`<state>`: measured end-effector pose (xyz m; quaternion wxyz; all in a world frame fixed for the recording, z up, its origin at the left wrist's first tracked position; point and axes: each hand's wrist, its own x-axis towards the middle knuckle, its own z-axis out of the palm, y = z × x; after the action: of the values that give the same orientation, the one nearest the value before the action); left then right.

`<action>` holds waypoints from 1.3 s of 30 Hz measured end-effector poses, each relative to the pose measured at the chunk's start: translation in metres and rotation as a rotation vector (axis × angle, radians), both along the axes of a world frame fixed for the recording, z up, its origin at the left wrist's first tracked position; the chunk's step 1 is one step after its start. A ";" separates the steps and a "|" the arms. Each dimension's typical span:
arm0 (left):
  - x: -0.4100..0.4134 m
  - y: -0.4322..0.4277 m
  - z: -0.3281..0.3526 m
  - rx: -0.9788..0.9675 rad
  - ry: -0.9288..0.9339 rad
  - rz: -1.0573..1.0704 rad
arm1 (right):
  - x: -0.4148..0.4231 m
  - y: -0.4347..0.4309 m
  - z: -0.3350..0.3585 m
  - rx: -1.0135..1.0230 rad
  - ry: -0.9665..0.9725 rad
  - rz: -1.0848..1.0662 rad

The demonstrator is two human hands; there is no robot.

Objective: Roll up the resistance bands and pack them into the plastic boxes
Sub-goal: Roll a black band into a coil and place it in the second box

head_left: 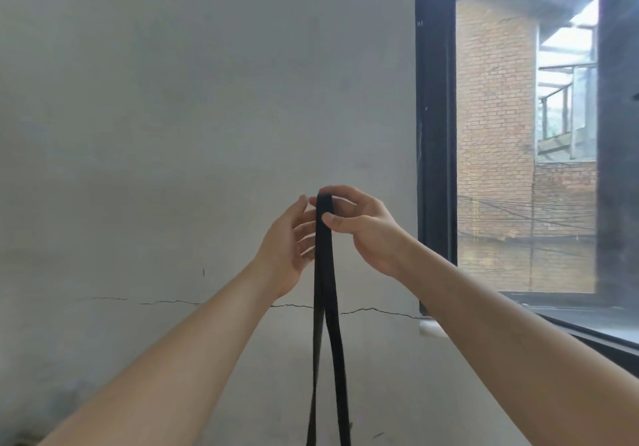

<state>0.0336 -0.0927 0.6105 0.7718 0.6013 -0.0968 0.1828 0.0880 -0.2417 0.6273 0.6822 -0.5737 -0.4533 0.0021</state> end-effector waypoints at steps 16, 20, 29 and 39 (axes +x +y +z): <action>0.000 0.004 -0.027 0.256 -0.216 0.205 | 0.011 -0.004 -0.047 -0.056 0.292 0.215; 0.002 0.004 -0.052 0.503 -0.322 0.354 | 0.012 -0.001 -0.084 -0.211 0.412 0.213; 0.016 0.008 -0.129 0.612 -0.382 0.435 | 0.013 0.016 -0.149 -0.263 0.425 0.106; 0.027 0.030 -0.195 0.730 -0.136 0.234 | 0.032 0.001 -0.220 -0.367 0.729 0.321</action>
<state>0.0605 -0.0625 0.4151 0.4728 0.8299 -0.1370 0.2625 0.1200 -0.2409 0.4069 0.6754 -0.5693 -0.2587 0.3909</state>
